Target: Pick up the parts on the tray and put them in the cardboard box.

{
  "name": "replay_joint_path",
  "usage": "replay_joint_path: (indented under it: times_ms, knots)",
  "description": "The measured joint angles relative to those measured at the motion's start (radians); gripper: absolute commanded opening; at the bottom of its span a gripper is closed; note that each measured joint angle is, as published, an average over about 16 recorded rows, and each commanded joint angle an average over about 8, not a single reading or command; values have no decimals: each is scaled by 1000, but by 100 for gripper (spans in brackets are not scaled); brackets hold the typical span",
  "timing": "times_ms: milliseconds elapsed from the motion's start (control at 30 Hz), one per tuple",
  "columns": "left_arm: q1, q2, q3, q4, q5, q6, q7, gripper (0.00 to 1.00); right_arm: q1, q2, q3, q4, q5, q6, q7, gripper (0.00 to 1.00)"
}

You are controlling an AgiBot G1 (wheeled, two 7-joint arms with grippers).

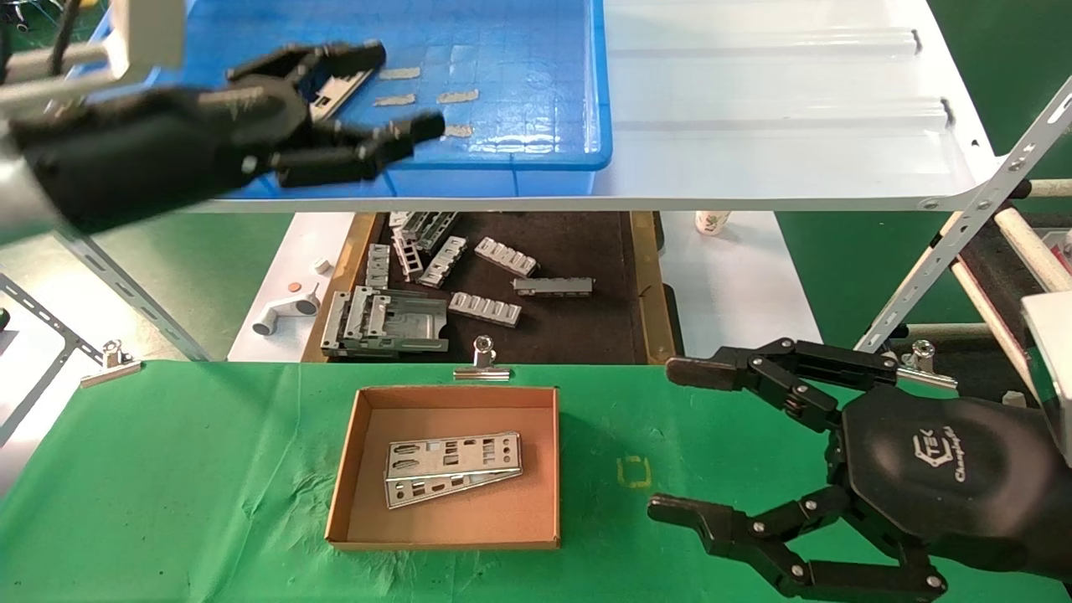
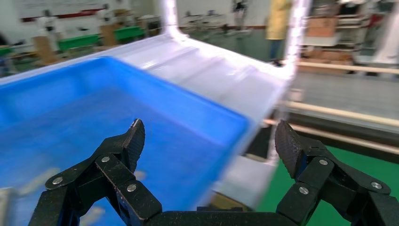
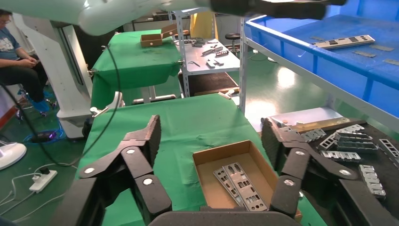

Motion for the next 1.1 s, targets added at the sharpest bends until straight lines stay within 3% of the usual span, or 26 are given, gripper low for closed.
replay_joint_path:
  times_ms: [433,933,1000,1100]
  knots:
    - [-306,142,92,471,203,-194,100,100,0,0,0,0,0,0,0,0]
    - [-449,197,185,671,350,-239,134,99,0,0,0,0,0,0,0,0]
    - [-454,202,189,683,357,-242,135,90,0,0,0,0,0,0,0,0]
    - [-457,209,193,699,362,-251,136,58,0,0,0,0,0,0,0,0]
